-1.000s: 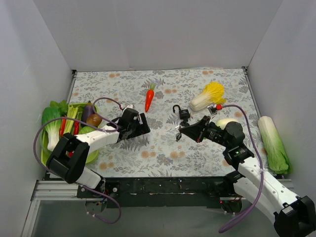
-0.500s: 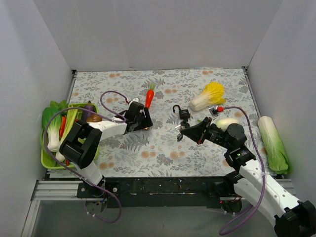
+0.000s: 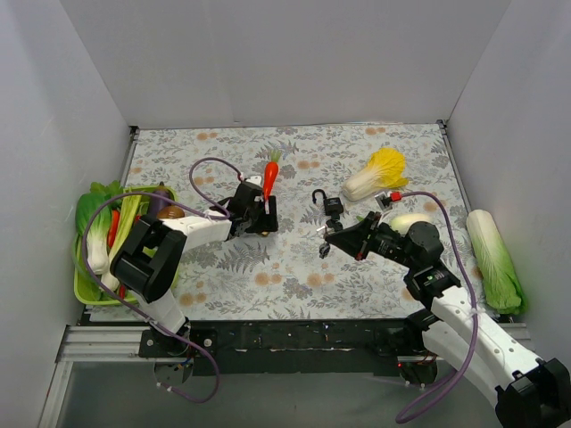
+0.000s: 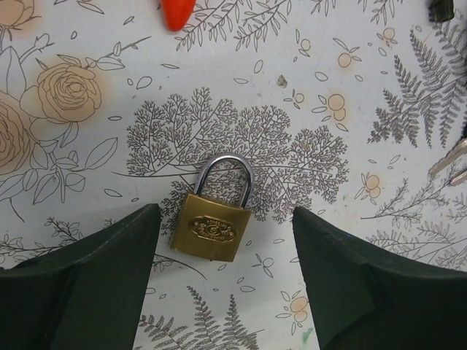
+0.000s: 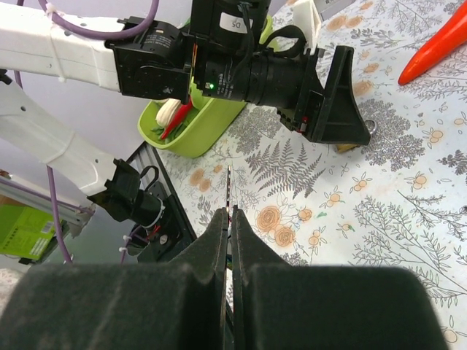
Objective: Unlock with the key
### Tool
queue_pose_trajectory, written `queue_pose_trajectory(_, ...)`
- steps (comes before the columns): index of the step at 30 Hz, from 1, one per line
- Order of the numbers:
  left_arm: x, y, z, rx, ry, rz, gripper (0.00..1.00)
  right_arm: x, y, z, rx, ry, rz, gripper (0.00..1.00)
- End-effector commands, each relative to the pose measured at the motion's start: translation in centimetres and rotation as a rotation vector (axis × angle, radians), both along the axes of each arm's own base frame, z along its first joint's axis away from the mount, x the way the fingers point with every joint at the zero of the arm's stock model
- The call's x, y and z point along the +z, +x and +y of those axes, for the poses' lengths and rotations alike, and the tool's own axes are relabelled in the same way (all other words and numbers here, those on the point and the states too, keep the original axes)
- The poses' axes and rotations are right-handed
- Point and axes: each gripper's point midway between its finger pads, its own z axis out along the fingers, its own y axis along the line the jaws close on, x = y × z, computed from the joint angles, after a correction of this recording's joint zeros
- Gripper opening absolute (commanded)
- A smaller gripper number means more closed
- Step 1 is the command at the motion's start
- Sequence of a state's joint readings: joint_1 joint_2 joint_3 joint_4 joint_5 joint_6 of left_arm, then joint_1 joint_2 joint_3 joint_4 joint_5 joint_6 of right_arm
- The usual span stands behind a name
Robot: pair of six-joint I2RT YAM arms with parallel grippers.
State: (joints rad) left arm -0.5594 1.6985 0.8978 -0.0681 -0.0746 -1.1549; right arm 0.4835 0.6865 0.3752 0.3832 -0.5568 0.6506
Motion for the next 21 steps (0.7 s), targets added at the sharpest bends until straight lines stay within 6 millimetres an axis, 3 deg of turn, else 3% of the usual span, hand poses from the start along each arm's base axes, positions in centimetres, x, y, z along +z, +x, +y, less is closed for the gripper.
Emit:
queue_pose_trajectory(1, 0.5, -1.2, -0.7, -0.140, 0.036, 0.018, 0.73, 0.2, -0.1, 0.2, 0.021, 0.010, -0.018, 0.01)
queue_pose_trajectory(7, 1.0, -0.9, -1.4, -0.201, 0.136, 0.056, 0.73, 0.5, -0.3, 0.2, 0.027, 0.014, -0.025, 0.01)
queue_pose_trajectory(12, 0.1, -1.7, -0.3, -0.247, 0.310, 0.094, 0.72, 0.1, -0.3, 0.0, 0.021, 0.011, -0.020, 0.01)
queue_pose_trajectory(21, -0.4, -1.5, 0.5, -0.261, 0.379, 0.113, 0.69, 0.2, -0.3, 0.2, 0.030, 0.011, -0.018, 0.01)
